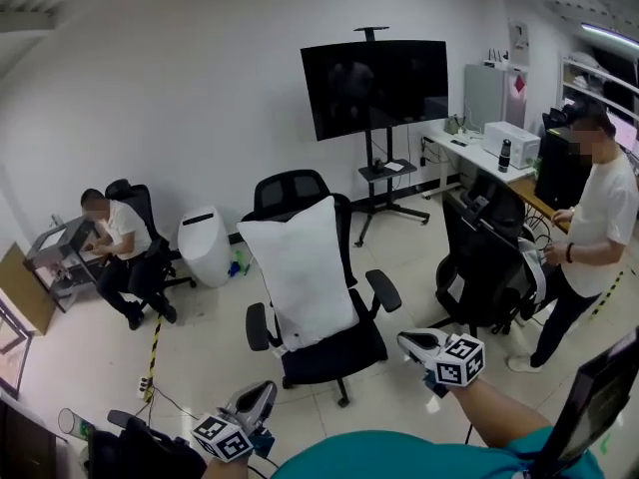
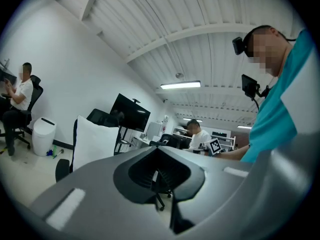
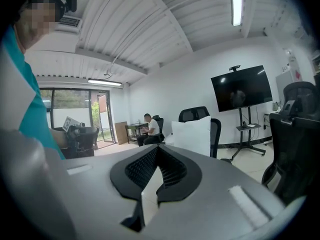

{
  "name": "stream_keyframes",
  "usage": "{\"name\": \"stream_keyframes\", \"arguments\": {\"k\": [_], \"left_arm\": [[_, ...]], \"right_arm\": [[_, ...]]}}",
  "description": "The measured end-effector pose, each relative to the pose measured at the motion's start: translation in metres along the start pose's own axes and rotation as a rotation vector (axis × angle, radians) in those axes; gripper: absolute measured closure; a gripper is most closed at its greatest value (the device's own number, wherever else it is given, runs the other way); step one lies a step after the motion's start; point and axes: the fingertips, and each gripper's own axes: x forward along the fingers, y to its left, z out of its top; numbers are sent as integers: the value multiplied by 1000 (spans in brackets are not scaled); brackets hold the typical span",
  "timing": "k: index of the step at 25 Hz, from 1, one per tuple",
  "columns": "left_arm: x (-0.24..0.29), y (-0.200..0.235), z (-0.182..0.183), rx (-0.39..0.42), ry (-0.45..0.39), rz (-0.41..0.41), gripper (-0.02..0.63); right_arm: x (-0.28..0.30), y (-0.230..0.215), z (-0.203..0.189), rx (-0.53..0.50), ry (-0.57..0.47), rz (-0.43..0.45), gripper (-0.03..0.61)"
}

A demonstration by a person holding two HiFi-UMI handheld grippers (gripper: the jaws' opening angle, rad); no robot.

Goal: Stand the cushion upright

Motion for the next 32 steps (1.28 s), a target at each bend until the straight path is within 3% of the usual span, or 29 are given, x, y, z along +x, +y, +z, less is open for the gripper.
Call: {"name": "stream_keyframes", "arguments": {"k": [8, 13, 19, 28, 32], "left_arm": [[-27, -128, -62, -34, -31, 82, 603], [-60, -188, -71, -22, -27, 117, 603], [-106, -220, -73, -8, -40, 126, 603], [-217, -244, -92, 3, 16, 29, 603], [-252, -246, -103, -45, 25, 16, 603]], "right_arm": [[-116, 31, -50, -21, 58, 105, 576], [-165, 58, -64, -14, 60, 149, 576], [-192, 110, -72, -7, 33, 179, 576], [-218, 226, -95, 50, -5, 120, 577], [-224, 275, -113, 70, 20, 123, 577]]}}
